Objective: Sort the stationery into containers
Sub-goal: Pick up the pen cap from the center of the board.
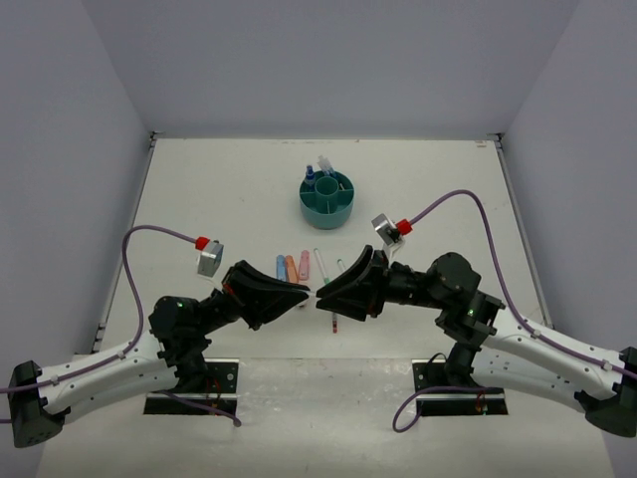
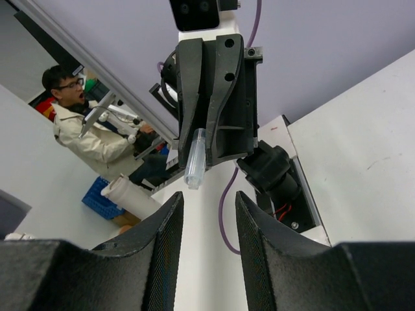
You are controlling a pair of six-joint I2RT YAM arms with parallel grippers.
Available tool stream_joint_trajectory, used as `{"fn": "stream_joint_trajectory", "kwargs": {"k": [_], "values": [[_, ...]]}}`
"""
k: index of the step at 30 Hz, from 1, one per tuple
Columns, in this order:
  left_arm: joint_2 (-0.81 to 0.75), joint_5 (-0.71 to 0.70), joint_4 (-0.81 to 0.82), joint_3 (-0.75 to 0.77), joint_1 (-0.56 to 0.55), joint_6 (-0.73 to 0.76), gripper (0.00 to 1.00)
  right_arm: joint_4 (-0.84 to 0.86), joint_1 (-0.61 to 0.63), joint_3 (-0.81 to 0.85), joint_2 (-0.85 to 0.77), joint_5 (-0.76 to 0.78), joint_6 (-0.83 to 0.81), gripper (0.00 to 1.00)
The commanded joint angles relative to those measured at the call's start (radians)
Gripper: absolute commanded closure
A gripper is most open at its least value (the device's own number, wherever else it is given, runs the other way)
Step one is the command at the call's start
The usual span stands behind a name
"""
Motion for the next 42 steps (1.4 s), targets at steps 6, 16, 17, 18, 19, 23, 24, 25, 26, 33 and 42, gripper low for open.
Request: {"fn": "stream_joint_trajectory", "kwargs": {"k": [6,16,17,18,19,23,24,25,26,33,42], "values": [[0.019,-0.01,0.012,0.002,0.004,0.039,1.0,0.038,0.004,0.064,0.009,-0.011,0.009,0.65],[0.036,-0.003,0.008,0.002,0.004,0.041,1.0,0.018,0.004,0.084,0.043,0.01,0.015,0.74],[0.035,-0.006,0.006,0.002,0.004,0.041,1.0,0.015,0.004,0.085,0.043,0.011,0.012,0.75],[0.033,-0.007,0.006,0.002,0.004,0.041,1.0,0.012,0.003,0.085,0.044,0.017,0.012,0.75],[0.031,-0.007,0.006,0.002,0.004,0.041,1.0,0.009,0.004,0.085,0.045,0.02,0.011,0.76],[0.037,0.005,0.009,0.007,0.004,0.041,1.0,0.006,0.003,0.081,0.046,0.032,0.002,0.89],[0.04,0.008,0.009,0.007,0.004,0.04,1.0,0.001,0.003,0.083,0.046,0.037,-0.002,0.97],[0.041,0.009,0.008,0.007,0.004,0.039,1.0,-0.002,0.003,0.084,0.045,0.04,-0.008,1.0],[0.041,0.01,0.002,0.007,0.004,0.038,0.97,-0.005,0.003,0.085,0.043,0.043,-0.014,1.0],[0.054,0.009,-0.058,0.028,0.004,0.048,0.37,-0.046,0.003,0.087,0.033,0.082,-0.056,1.0],[-0.052,-0.286,-0.412,0.118,0.004,0.106,0.0,-0.228,-0.034,0.086,-0.018,0.175,-0.164,1.0]]}}
